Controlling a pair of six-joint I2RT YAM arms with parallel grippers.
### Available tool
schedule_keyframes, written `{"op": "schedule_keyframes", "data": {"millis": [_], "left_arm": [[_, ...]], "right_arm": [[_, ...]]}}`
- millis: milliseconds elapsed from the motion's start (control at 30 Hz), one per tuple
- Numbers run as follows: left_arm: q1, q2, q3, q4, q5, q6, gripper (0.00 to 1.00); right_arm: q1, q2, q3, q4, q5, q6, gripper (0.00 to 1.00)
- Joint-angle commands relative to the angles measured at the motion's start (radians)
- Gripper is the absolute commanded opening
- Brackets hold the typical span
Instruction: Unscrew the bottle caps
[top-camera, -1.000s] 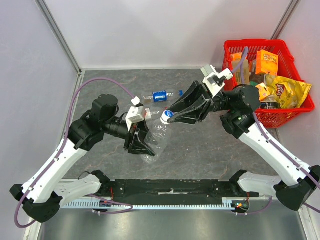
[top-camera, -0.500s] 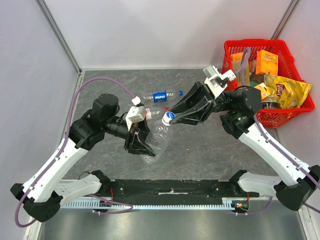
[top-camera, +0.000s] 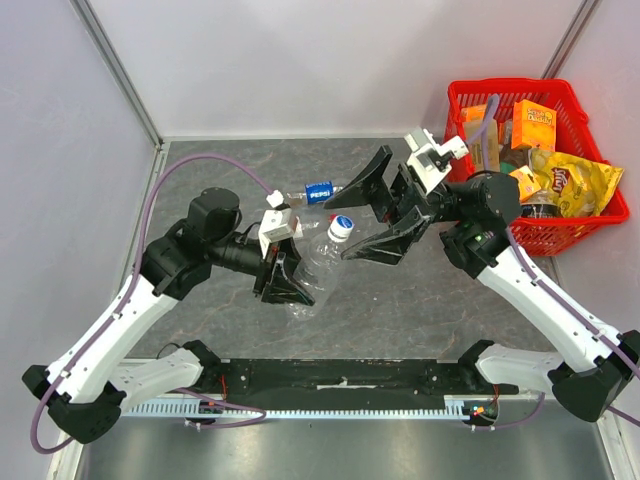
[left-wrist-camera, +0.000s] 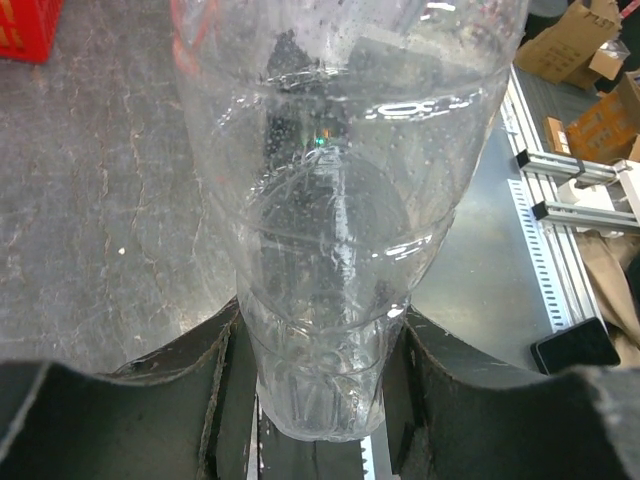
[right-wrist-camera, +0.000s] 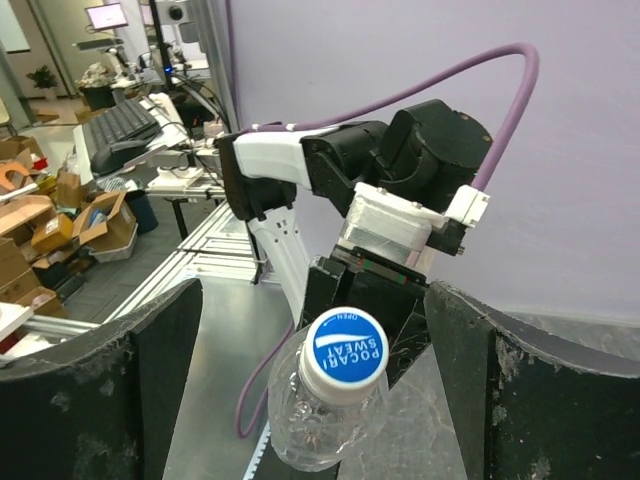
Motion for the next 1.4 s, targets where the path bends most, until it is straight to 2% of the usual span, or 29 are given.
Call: {"op": "schedule_keyframes", "data": {"millis": [0, 167, 333, 400, 467, 633, 867, 1100, 1300, 1367], "left_arm": [[-0.001, -0.007, -0.011, 0.016, -0.069, -0.021, 0.03], [-0.001, -0.005, -0.024, -0.011, -0.19, -0.009, 0.03], [-0.001, -0.016, -0.043, -0.013, -0.369, -0.015, 0.03], [-0.001, -0.021, -0.049, -0.013, -0.46, -0.02, 0.02], [-0.001, -0.028, -0.055, -0.01, -0.578, -0.026, 0.02], [0.0, -0.035, -0.077, -0.005, -0.804, -0.043, 0.02], [-0.001, -0.008, -0.121, -0.005, -0.986, -0.05, 0.02], [-0.001, 0.044, -0.161, -0.005, -1.141, -0.075, 0.02], [-0.001, 0.073, -0.181, 0.009, -1.177, -0.113, 0.02], [-0.003, 0.079, -0.186, 0.012, -1.178, -0.113, 0.02]], "right_arm": [[0.002, -0.022, 0.057, -0.104, 0.077, -0.061, 0.98], [0.003, -0.019, 0.127, -0.342, 0.234, -0.173, 0.98], [0.002, -0.022, 0.144, -0.454, 0.395, -0.215, 0.98], [0.003, -0.022, 0.149, -0.505, 0.474, -0.218, 0.98], [0.003, -0.013, 0.172, -0.601, 0.647, -0.206, 0.98], [0.003, 0.03, 0.21, -0.718, 0.794, -0.184, 0.98], [0.002, 0.134, 0.252, -0.821, 0.863, -0.133, 0.98], [0.003, 0.244, 0.229, -0.807, 0.843, -0.077, 0.97], [0.003, 0.346, 0.232, -0.763, 0.788, -0.027, 0.9], [0.002, 0.369, 0.235, -0.761, 0.774, -0.018, 0.81]]}}
